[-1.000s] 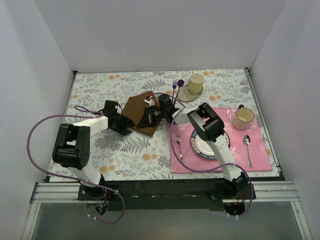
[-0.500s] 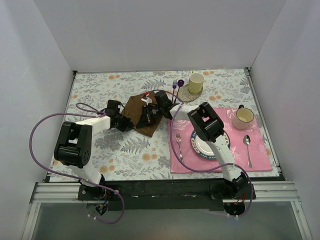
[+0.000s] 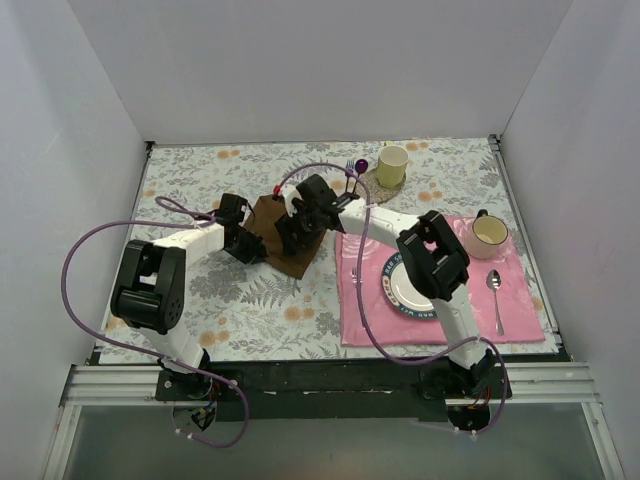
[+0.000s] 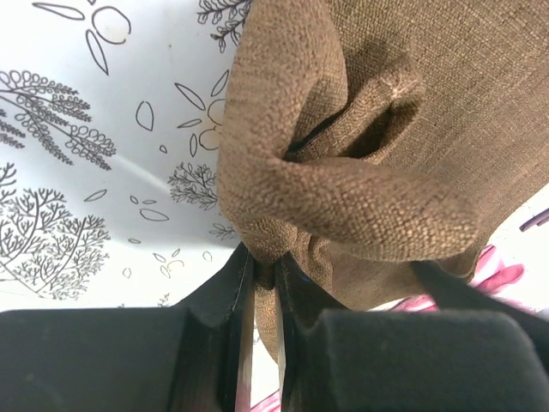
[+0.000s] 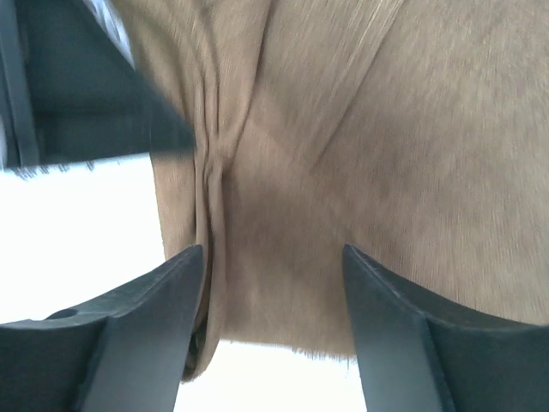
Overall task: Fold the napkin, place the utensils inside, and roll it up
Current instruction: Roll the napkin with the utensil
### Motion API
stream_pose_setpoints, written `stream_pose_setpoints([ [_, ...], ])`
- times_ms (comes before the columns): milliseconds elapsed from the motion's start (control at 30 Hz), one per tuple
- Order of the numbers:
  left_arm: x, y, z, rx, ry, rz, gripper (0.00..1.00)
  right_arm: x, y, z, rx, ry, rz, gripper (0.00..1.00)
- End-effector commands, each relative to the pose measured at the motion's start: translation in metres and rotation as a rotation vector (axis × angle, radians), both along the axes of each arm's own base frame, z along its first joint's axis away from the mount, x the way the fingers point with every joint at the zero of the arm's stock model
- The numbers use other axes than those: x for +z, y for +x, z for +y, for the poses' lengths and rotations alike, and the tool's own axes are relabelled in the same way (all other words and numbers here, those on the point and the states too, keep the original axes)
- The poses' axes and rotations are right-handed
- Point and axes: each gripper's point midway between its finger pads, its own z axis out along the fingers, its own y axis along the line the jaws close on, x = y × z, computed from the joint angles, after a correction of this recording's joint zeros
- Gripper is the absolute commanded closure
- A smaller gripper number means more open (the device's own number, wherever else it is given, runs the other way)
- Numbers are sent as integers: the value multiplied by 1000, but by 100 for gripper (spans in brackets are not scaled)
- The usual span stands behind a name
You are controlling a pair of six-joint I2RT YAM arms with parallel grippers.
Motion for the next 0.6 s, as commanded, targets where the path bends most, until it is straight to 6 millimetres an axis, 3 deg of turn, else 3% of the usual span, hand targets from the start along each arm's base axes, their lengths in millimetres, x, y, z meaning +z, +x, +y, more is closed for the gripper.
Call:
stream_pose_setpoints([
  [0,3,-6,3,-1,37,53,100,38,-2,1,27,-77,-430,25],
  [67,2,-10,2,-6,31,69,100,35,-7,0,38,-78,-542,23],
  [100,0,-11,2,-7,28,76,100,50,-14,6,41,-62,-613,22],
  [167,-1,-16,0,-15,16,95,100,42,-27,3,81,-75,-689,21],
  [200,-2,-17,0,-13,17,101,100,55,-35,14,87,-29,-748,21],
  [267,-2,-19,0,-20,19,107,100,56,-45,18,120,-29,-795,21],
  [567,4,-22,-6,-42,-10,135,100,29,-38,28,112,-114,-836,31],
])
